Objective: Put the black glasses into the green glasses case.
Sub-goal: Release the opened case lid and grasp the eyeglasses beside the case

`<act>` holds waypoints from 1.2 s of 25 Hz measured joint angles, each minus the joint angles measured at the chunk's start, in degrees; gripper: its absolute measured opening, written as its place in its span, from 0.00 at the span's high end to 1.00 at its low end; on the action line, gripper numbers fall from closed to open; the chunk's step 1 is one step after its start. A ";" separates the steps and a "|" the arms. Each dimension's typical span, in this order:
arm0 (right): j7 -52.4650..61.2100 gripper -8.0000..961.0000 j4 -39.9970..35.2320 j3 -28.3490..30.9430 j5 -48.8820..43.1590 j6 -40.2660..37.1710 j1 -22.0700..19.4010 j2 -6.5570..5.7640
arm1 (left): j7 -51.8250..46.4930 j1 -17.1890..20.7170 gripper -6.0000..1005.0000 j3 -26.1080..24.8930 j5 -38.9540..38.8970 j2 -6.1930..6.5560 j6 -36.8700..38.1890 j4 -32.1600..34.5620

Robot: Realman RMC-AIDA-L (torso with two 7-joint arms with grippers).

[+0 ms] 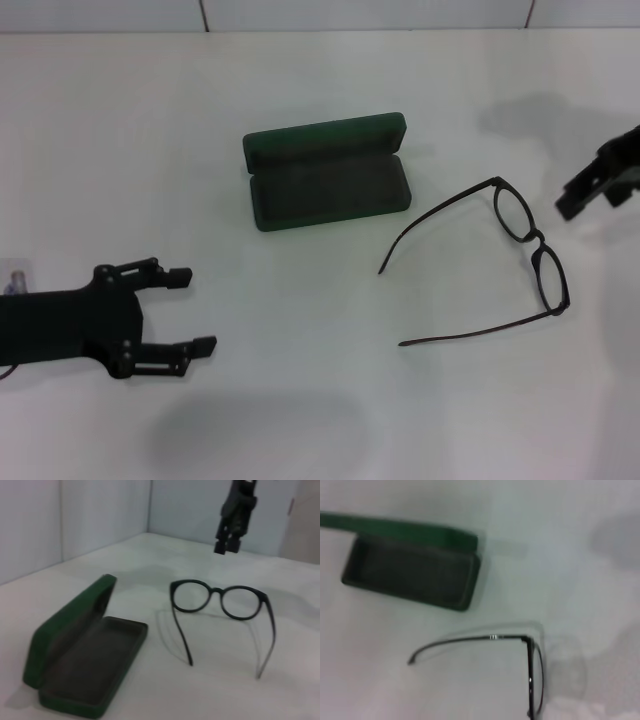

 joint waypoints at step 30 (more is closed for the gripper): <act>8.41 0.22 7.01 -6.28 -9.31 11.75 5.02 8.82 | 3.32 0.77 0.11 -0.44 1.13 -0.16 3.23 -0.71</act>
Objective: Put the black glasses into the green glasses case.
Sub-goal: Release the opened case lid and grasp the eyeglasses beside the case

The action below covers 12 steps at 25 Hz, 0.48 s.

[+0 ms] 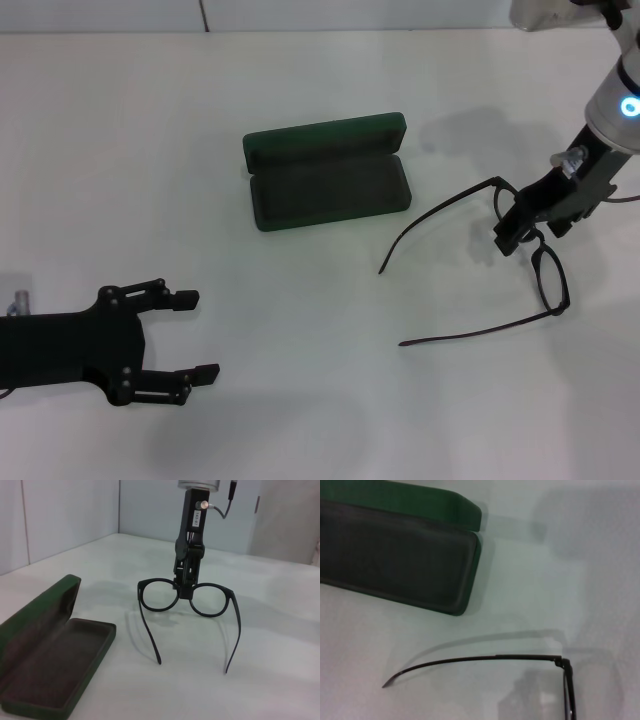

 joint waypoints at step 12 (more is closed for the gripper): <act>0.01 0.22 1.53 -0.39 1.53 1.96 -0.53 0.12 | 0.04 -0.46 0.11 -0.02 -0.02 0.01 -0.55 0.00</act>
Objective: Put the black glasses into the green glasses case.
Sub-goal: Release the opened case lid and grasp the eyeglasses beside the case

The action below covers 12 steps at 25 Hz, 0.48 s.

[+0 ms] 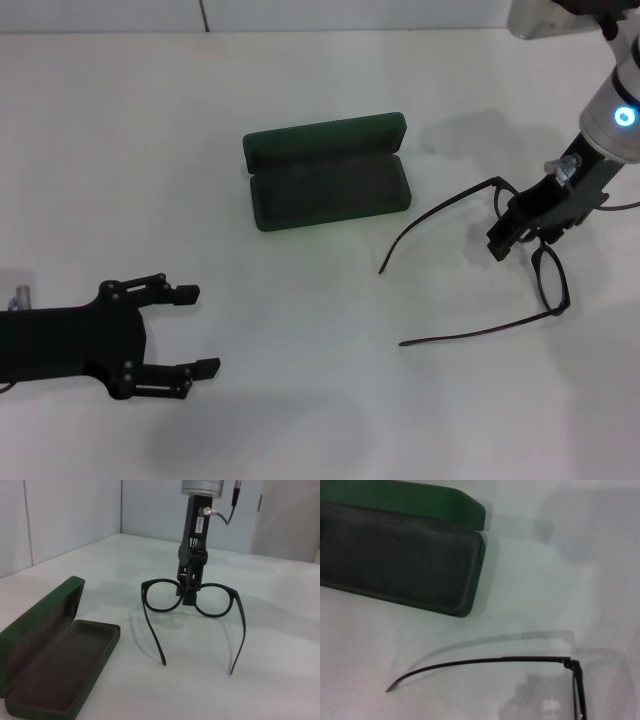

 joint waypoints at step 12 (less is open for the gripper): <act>0.06 0.39 -0.08 -1.41 -0.04 -0.28 0.01 0.00 | 0.00 -0.16 0.12 0.00 -0.08 0.00 -0.20 0.01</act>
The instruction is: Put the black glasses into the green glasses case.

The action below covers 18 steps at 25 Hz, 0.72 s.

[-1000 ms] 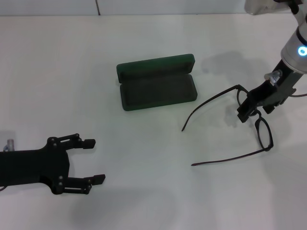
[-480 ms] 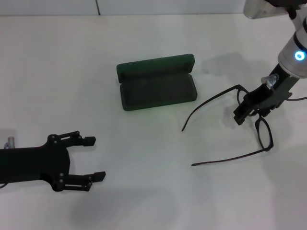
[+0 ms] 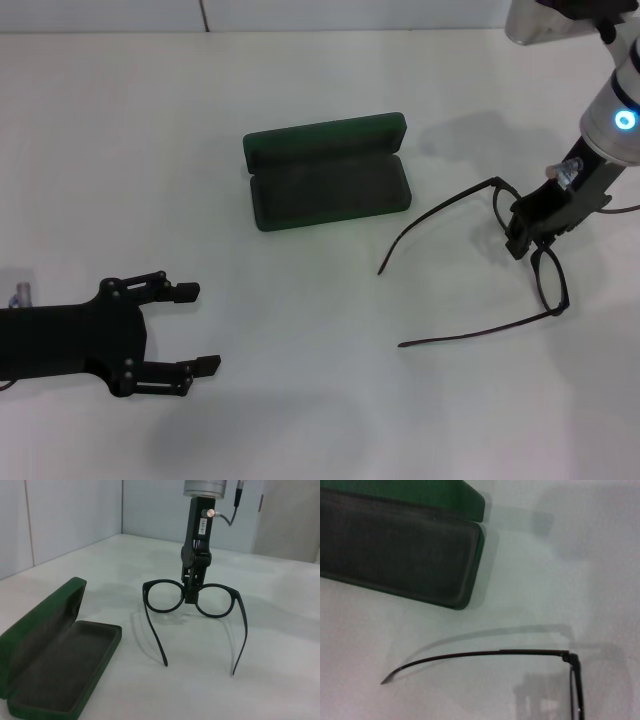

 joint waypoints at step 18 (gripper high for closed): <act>-0.37 0.87 -0.91 -0.05 -0.45 -0.55 -0.23 -0.83 | -0.30 -0.28 0.12 0.01 0.00 0.00 0.00 0.00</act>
